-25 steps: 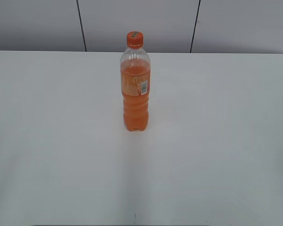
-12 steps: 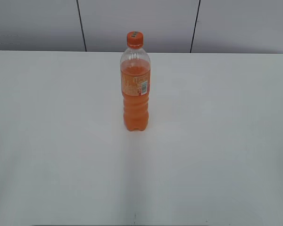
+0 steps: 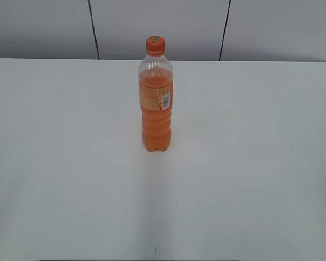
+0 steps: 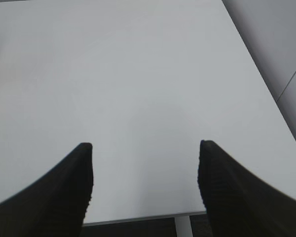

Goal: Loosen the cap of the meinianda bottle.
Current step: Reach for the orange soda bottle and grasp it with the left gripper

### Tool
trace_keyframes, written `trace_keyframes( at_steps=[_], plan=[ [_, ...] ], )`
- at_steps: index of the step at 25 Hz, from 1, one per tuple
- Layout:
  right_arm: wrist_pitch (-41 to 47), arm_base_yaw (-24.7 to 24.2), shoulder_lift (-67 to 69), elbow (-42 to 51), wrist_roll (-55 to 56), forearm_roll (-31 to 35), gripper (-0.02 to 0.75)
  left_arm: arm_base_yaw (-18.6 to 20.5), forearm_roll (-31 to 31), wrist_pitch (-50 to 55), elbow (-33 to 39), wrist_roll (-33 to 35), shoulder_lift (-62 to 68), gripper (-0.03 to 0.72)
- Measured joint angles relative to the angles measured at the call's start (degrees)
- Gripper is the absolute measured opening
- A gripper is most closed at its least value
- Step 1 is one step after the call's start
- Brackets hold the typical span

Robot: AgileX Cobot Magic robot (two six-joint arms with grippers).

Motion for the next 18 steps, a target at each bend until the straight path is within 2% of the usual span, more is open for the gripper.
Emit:
trace_keyframes(
  at_steps=[14, 18],
  plan=[
    [0.00, 0.00, 0.00, 0.00, 0.00, 0.00, 0.501, 0.00, 0.57, -1.29, -0.17, 0.00, 0.00, 0.562],
    [0.00, 0.00, 0.00, 0.00, 0.00, 0.00, 0.501, 0.00, 2.17, -6.43, -0.64, 0.12, 0.00, 0.562]
  ],
)
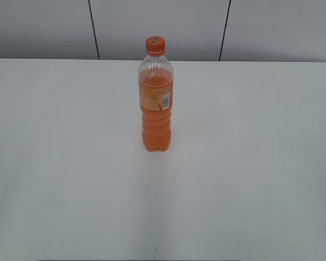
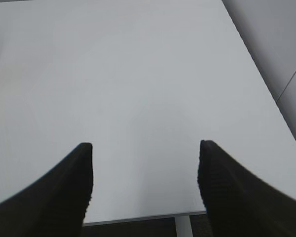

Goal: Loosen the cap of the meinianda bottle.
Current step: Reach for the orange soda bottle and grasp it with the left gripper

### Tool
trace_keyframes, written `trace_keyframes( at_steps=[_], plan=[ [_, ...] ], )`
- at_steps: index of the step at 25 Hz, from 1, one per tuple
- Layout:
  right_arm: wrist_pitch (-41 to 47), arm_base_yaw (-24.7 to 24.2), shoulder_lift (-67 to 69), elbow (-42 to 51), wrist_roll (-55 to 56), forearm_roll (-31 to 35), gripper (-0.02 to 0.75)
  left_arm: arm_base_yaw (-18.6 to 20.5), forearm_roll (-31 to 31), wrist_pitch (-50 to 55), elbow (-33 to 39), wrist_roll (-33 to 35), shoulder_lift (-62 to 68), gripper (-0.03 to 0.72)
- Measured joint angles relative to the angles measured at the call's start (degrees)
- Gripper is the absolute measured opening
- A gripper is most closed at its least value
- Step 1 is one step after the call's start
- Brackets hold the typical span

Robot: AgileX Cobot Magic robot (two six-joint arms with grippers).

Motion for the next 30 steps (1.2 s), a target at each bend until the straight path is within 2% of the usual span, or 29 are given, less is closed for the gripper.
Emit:
trace_keyframes(
  at_steps=[3, 8, 13, 16, 26, 30],
  plan=[
    [0.00, 0.00, 0.00, 0.00, 0.00, 0.00, 0.501, 0.00, 1.61, -10.00, 0.79, 0.17, 0.00, 0.562],
    [0.00, 0.00, 0.00, 0.00, 0.00, 0.00, 0.501, 0.00, 2.28, -27.66, 6.05, 0.26, 3.17, 0.562],
    [0.00, 0.00, 0.00, 0.00, 0.00, 0.00, 0.501, 0.00, 2.10, -44.49, 11.03, 0.31, 11.18, 0.562],
    [0.00, 0.00, 0.00, 0.00, 0.00, 0.00, 0.501, 0.00, 2.10, -52.49, 11.62, 0.31, 17.04, 0.562],
    [0.00, 0.00, 0.00, 0.00, 0.00, 0.00, 0.501, 0.00, 2.39, -62.54, 11.62, 0.31, 29.81, 0.562],
    [0.00, 0.00, 0.00, 0.00, 0.00, 0.00, 0.501, 0.00, 2.33, -69.59, 11.62, 0.31, 33.83, 0.562]
  ],
)
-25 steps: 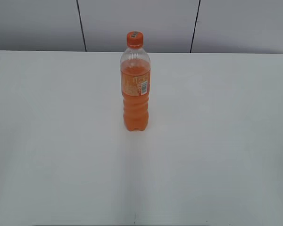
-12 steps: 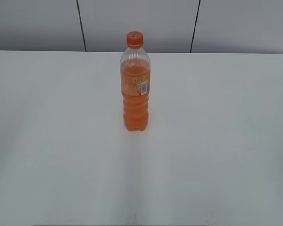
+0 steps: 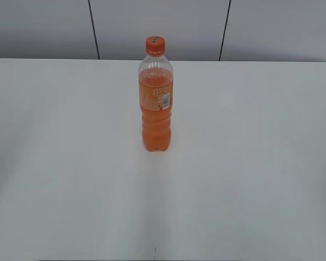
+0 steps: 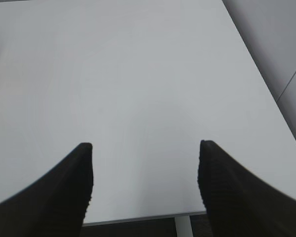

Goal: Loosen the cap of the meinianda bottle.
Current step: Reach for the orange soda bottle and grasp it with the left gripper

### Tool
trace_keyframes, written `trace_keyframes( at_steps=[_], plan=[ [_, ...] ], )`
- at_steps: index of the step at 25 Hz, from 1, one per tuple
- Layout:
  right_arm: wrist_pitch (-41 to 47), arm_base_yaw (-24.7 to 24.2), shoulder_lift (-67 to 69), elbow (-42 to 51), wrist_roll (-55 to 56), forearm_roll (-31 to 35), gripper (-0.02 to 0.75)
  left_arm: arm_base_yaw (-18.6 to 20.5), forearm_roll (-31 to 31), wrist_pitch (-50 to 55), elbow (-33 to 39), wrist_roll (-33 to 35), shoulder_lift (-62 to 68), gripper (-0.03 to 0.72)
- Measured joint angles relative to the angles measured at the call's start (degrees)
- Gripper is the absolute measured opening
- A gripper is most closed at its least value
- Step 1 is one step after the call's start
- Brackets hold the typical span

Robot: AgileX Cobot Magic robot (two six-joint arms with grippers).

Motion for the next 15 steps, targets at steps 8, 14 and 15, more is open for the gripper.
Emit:
trace_keyframes(
  at_steps=[8, 14, 15],
  plan=[
    [0.00, 0.00, 0.00, 0.00, 0.00, 0.00, 0.501, 0.00, 0.00, -11.00, 0.00, 0.00, 9.88, 0.562],
    [0.00, 0.00, 0.00, 0.00, 0.00, 0.00, 0.501, 0.00, 0.00, -19.37, 0.04, 0.00, 18.93, 0.562],
    [0.00, 0.00, 0.00, 0.00, 0.00, 0.00, 0.501, 0.00, 0.00, -20.45, 0.04, 0.00, 20.09, 0.562]
  ],
)
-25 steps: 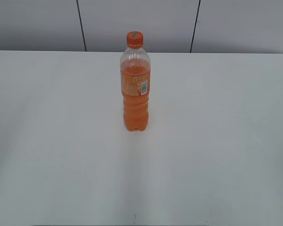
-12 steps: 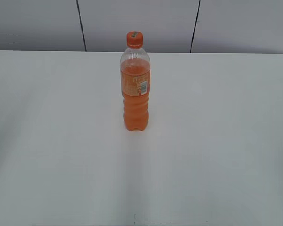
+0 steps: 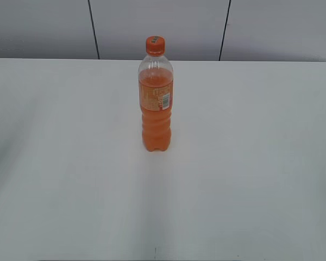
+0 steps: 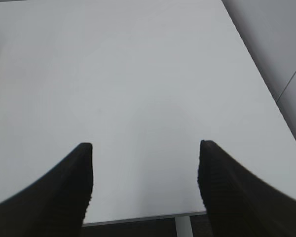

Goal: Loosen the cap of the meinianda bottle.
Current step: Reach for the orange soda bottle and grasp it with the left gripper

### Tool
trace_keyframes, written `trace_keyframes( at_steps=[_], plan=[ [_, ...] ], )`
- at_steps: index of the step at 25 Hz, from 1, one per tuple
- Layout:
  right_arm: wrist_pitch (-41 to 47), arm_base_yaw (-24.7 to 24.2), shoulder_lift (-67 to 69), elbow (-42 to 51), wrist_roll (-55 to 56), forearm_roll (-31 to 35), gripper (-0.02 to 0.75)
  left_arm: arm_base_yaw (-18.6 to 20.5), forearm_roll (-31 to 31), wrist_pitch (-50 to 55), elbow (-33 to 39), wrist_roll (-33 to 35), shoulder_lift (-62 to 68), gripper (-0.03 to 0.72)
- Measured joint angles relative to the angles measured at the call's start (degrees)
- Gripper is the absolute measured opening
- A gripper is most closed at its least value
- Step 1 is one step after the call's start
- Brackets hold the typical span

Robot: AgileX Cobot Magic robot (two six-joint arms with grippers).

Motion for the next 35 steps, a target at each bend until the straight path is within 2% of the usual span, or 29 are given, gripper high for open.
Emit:
trace_keyframes(
  at_steps=[8, 11, 14, 20, 22, 30, 35],
  plan=[
    [0.00, 0.00, 0.00, 0.00, 0.00, 0.00, 0.501, 0.00, 1.58, -2.41, 0.00, -0.27, 8.90, 0.561],
    [0.00, 0.00, 0.00, 0.00, 0.00, 0.00, 0.501, 0.00, 4.14, -2.46, 0.00, -3.60, 11.54, 0.540],
    [0.00, 0.00, 0.00, 0.00, 0.00, 0.00, 0.501, 0.00, 9.23, -2.60, 0.00, -6.89, 14.41, 0.514],
    [0.00, 0.00, 0.00, 0.00, 0.00, 0.00, 0.501, 0.00, 18.67, -6.04, -0.05, -13.72, 21.23, 0.506],
    [0.00, 0.00, 0.00, 0.00, 0.00, 0.00, 0.501, 0.00, 23.24, -7.26, -0.65, -16.29, 23.81, 0.506],
    [0.00, 0.00, 0.00, 0.00, 0.00, 0.00, 0.501, 0.00, 49.63, -10.51, -9.16, -33.19, 34.63, 0.506],
    [0.00, 0.00, 0.00, 0.00, 0.00, 0.00, 0.501, 0.00, 64.02, -15.70, -14.37, -36.40, 41.81, 0.506]
  ],
)
